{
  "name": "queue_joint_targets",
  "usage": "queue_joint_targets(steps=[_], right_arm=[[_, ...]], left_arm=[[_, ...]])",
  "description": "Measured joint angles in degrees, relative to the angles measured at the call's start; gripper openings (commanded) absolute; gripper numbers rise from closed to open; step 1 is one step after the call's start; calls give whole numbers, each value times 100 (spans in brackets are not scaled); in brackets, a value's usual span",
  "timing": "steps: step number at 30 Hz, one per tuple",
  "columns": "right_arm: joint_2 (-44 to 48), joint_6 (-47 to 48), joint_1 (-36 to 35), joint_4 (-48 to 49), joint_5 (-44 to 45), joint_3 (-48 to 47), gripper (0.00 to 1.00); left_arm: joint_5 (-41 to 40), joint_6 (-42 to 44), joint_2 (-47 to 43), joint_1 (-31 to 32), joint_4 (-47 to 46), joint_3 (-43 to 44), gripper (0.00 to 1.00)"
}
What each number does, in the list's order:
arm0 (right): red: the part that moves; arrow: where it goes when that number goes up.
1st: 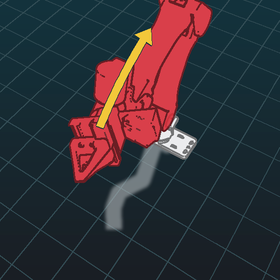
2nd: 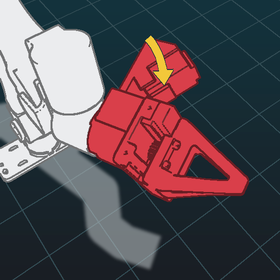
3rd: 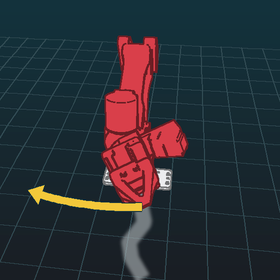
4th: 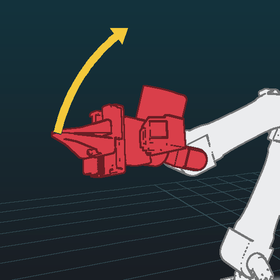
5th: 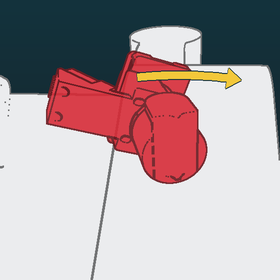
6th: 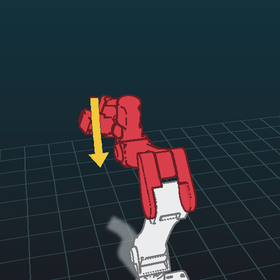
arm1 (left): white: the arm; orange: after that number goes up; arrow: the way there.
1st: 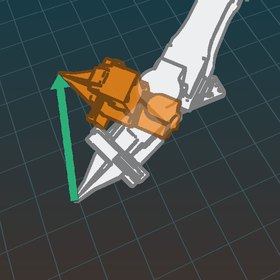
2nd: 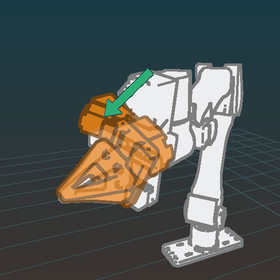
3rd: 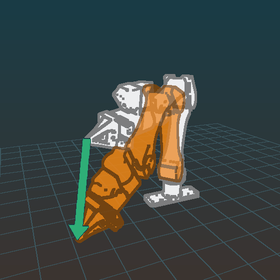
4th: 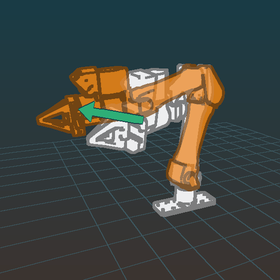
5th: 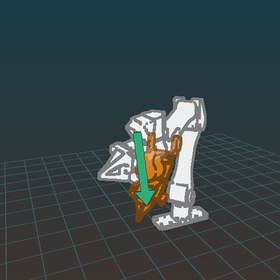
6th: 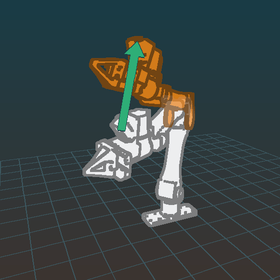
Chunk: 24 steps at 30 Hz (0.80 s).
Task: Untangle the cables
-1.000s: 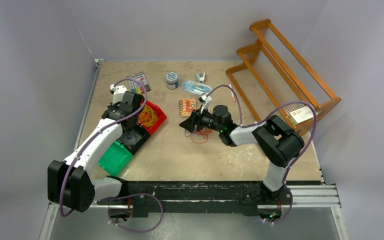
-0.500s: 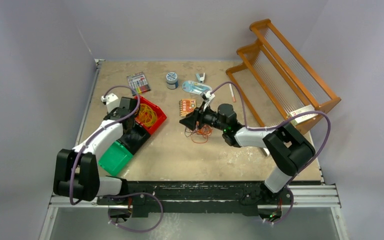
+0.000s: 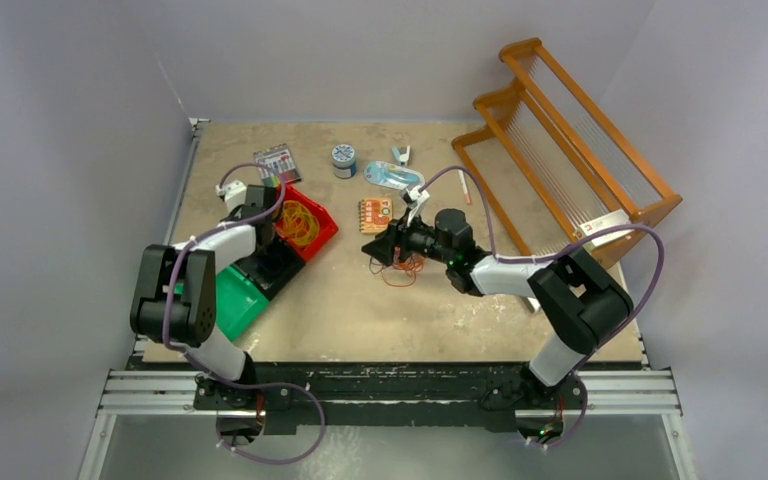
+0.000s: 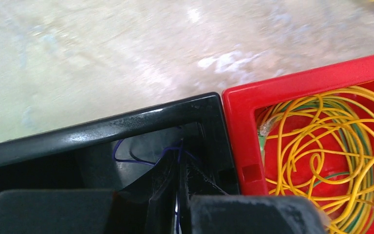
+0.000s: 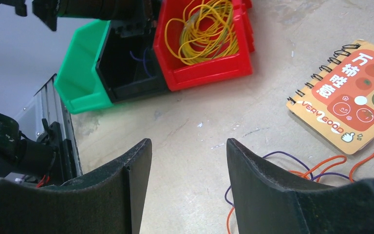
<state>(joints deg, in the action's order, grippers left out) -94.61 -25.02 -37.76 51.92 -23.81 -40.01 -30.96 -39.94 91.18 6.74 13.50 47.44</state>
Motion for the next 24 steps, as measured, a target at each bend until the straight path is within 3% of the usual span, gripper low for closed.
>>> queue_joint_targets(steps=[8,16,24], right_arm=[[256,101,0,-378,-17,20,61],[511,282,0,-717,7,20,61],[540,275,0,-852,168,20,61]], left_arm=[[570,455,603,50,-1069,352,8],[848,951,1215,671,-1650,918,13],[662,997,1300,905,-1414,1097,31]])
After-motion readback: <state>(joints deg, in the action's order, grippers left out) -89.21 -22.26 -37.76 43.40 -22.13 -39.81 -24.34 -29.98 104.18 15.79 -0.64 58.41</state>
